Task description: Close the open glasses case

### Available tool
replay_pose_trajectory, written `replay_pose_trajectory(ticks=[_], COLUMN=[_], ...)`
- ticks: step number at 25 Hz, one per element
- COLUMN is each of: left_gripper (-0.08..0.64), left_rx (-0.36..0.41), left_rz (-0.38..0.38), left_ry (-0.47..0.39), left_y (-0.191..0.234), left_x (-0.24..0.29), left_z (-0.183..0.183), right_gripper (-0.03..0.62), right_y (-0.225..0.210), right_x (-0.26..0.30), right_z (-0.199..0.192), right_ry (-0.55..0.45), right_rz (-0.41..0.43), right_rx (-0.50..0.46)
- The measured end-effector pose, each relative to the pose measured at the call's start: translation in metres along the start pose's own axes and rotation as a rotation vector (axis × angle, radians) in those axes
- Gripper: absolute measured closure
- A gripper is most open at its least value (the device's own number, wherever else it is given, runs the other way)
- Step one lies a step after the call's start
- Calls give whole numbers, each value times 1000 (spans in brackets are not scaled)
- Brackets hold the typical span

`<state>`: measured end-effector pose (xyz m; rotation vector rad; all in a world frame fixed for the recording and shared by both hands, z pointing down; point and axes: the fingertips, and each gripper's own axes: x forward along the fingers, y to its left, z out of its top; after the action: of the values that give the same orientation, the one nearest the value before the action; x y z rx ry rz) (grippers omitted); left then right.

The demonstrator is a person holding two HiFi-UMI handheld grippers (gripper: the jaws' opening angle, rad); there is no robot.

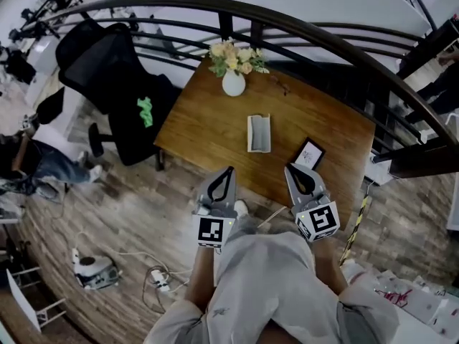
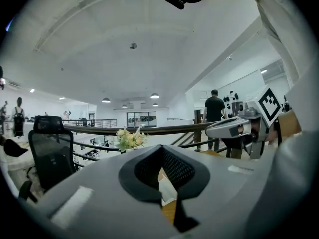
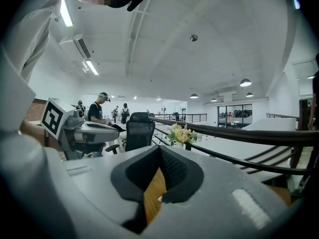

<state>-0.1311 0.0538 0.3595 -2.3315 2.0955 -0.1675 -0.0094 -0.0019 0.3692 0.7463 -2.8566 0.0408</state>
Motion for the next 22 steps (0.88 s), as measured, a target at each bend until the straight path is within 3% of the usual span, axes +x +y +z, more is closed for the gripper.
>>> replay_pose_trajectory(ticks=[9, 22], left_gripper=[541, 540], left_rx=[-15, -24], left_rz=[-104, -131], left_ry=[72, 187], left_y=[10, 4], left_x=[46, 119], left_z=[-41, -103], right_gripper=[589, 589], right_y=[-19, -63], right_x=[24, 62], right_z=[-33, -103], right_ry=[72, 170], right_rz=[-87, -88], right_rx=[52, 170])
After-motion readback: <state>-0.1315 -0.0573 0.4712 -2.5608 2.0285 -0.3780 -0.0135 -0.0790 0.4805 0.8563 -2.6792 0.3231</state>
